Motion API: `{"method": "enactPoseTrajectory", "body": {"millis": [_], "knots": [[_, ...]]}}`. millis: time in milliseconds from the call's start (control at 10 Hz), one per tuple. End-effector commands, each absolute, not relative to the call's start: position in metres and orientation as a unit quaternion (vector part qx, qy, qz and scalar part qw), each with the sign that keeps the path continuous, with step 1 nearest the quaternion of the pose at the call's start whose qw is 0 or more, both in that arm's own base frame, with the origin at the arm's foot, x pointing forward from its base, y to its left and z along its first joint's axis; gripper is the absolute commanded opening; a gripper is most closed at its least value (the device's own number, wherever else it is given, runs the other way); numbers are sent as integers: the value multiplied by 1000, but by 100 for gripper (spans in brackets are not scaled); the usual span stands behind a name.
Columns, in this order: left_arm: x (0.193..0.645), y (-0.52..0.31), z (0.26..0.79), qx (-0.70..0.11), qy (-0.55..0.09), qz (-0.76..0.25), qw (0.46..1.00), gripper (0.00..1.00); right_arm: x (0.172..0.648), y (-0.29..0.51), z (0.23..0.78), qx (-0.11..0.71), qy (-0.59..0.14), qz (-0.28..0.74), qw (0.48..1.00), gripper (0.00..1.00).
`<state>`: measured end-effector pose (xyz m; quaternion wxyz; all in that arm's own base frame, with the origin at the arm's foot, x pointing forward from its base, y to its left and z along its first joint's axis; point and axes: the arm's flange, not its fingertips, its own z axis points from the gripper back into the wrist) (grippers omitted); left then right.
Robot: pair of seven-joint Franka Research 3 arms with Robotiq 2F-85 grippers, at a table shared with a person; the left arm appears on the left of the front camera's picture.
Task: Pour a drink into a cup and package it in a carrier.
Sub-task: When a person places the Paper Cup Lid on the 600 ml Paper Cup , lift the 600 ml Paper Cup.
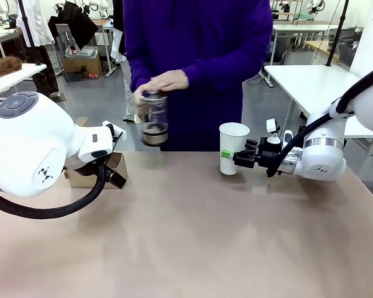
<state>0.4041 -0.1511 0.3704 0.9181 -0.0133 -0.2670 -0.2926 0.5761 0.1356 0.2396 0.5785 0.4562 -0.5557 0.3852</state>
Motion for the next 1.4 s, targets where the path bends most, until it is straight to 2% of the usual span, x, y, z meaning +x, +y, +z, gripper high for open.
{"method": "enactPoseTrajectory", "body": {"millis": [0, 1300], "knots": [[404, -151, 371, -14, -267, -293, 918, 100, 576, 138, 243, 455, -556, 388, 578, 81], [404, -151, 371, -14, -267, -293, 918, 100, 576, 138, 243, 455, -556, 388, 578, 81]]}}
